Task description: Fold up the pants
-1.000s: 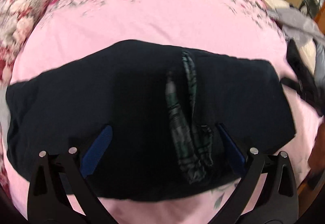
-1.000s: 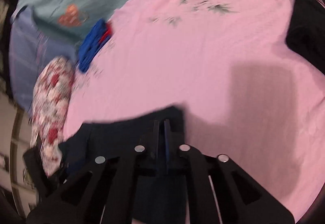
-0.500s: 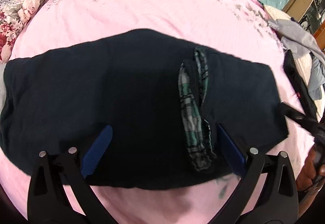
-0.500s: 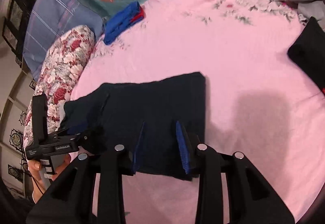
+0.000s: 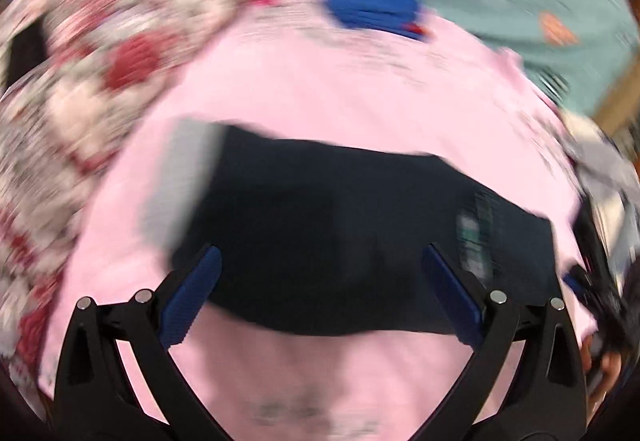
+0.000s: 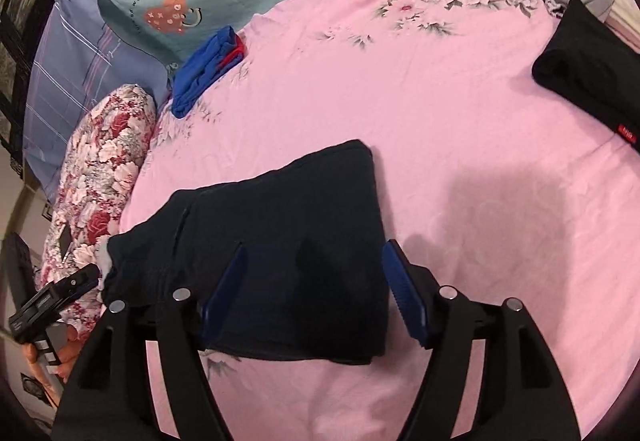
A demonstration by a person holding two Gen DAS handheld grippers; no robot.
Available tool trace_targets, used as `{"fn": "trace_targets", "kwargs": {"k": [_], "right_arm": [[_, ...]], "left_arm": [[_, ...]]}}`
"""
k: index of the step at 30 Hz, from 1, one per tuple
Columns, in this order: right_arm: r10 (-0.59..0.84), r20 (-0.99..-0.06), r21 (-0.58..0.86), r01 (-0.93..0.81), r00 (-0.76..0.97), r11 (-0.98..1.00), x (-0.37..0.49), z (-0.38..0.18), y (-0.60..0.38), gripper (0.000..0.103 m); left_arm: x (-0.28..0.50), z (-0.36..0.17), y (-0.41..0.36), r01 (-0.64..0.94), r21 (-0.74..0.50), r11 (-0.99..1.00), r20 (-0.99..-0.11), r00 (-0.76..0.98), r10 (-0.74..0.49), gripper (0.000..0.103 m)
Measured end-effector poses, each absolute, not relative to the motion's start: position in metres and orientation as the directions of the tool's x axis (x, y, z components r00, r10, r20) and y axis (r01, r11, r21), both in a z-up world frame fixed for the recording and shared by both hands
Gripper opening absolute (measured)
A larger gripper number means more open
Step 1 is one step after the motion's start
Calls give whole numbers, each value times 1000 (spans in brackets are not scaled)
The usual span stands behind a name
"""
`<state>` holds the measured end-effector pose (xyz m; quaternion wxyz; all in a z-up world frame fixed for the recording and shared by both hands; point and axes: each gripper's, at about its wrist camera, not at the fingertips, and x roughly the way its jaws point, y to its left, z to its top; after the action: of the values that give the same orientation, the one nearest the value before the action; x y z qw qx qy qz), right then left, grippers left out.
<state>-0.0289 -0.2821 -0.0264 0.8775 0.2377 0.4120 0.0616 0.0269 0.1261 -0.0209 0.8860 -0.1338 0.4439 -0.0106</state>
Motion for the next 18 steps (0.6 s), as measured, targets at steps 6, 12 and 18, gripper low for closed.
{"fn": "trace_targets", "kwargs": {"k": [6, 12, 18], "right_arm": [[282, -689, 425, 57, 668, 903, -22, -20, -268, 80], [293, -700, 427, 53, 651, 903, -11, -26, -262, 80], [280, -726, 419, 80, 628, 905, 4, -36, -262, 80]], "left_arm": [[26, -40, 192, -297, -251, 921, -803, 595, -26, 101], [58, -71, 197, -284, -262, 922, -828, 557, -63, 93], [81, -74, 177, -209, -140, 968, -825, 565, 2, 69]]}}
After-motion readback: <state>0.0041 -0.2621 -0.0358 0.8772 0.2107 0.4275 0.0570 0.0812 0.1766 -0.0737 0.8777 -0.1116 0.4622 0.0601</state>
